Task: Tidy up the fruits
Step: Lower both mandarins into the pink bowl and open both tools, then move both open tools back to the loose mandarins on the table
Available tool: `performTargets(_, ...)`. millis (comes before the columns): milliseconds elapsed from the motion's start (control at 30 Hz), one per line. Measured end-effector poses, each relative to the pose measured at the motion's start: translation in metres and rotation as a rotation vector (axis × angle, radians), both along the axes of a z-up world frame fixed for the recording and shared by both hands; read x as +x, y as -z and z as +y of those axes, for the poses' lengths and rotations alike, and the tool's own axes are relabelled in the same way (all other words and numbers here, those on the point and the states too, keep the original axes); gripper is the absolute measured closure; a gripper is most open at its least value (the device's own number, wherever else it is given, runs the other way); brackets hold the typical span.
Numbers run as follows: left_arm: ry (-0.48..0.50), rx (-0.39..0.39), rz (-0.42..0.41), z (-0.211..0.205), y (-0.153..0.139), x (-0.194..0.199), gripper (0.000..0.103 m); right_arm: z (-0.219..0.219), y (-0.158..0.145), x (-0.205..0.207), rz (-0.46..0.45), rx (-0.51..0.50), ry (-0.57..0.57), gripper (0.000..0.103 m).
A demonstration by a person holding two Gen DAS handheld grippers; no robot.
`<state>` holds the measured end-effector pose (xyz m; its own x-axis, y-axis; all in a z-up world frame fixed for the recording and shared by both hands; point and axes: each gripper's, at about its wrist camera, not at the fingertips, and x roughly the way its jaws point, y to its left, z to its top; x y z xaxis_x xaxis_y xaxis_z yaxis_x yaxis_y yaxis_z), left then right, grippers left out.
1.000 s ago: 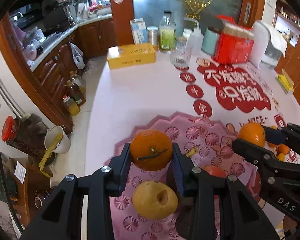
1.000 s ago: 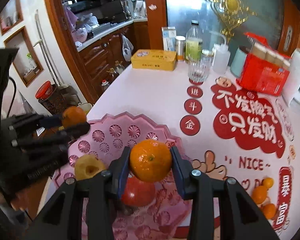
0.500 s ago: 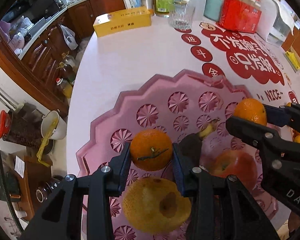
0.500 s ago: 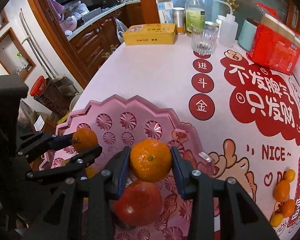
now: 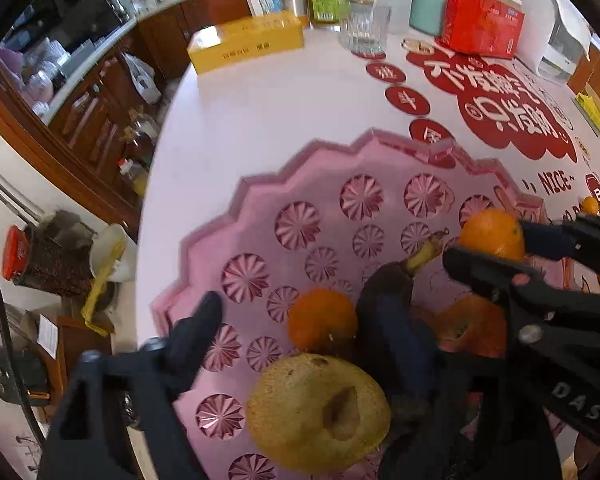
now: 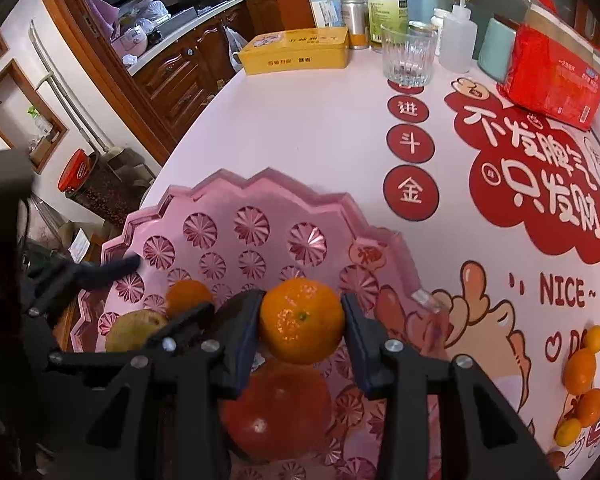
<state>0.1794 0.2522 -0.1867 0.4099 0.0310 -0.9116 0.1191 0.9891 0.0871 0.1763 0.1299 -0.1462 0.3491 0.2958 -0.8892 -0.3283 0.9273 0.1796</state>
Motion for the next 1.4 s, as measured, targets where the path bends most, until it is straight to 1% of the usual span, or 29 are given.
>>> performTargets(133, 0.017, 0.029, -0.003, -0.004, -0.002, -0.005, 0.018, -0.002, -0.002, -0.005, -0.012, 0.018, 0.01, 0.055)
performTargets(200, 0.013, 0.021, 0.009, -0.002, -0.002, -0.008, 0.018, -0.003, -0.006, -0.008, -0.024, 0.022, 0.013, 0.051)
performTargets(267, 0.009, 0.006, 0.017, -0.001, -0.003, -0.012, 0.018, -0.004, -0.009, -0.013, -0.035, 0.023, 0.014, 0.05)
performTargets(367, -0.004, -0.018, 0.027, 0.002, -0.006, -0.02, 0.017, -0.006, -0.013, -0.019, -0.043, 0.024, 0.016, 0.049)
performTargets(533, -0.009, -0.021, 0.02, 0.004, -0.014, -0.036, 0.016, -0.012, -0.021, -0.029, -0.054, 0.038, 0.023, 0.049)
performTargets(967, -0.027, -0.04, -0.044, 0.003, -0.055, -0.083, 0.016, -0.027, -0.046, -0.068, -0.108, 0.074, 0.031, 0.049)
performTargets(1200, -0.018, -0.044, -0.067, -0.009, -0.071, -0.107, 0.014, -0.043, -0.059, -0.095, -0.135, 0.091, 0.032, 0.049)
performTargets(1400, 0.005, -0.039, -0.075, -0.035, -0.077, -0.124, 0.014, -0.066, -0.065, -0.118, -0.148, 0.11, 0.042, 0.049)
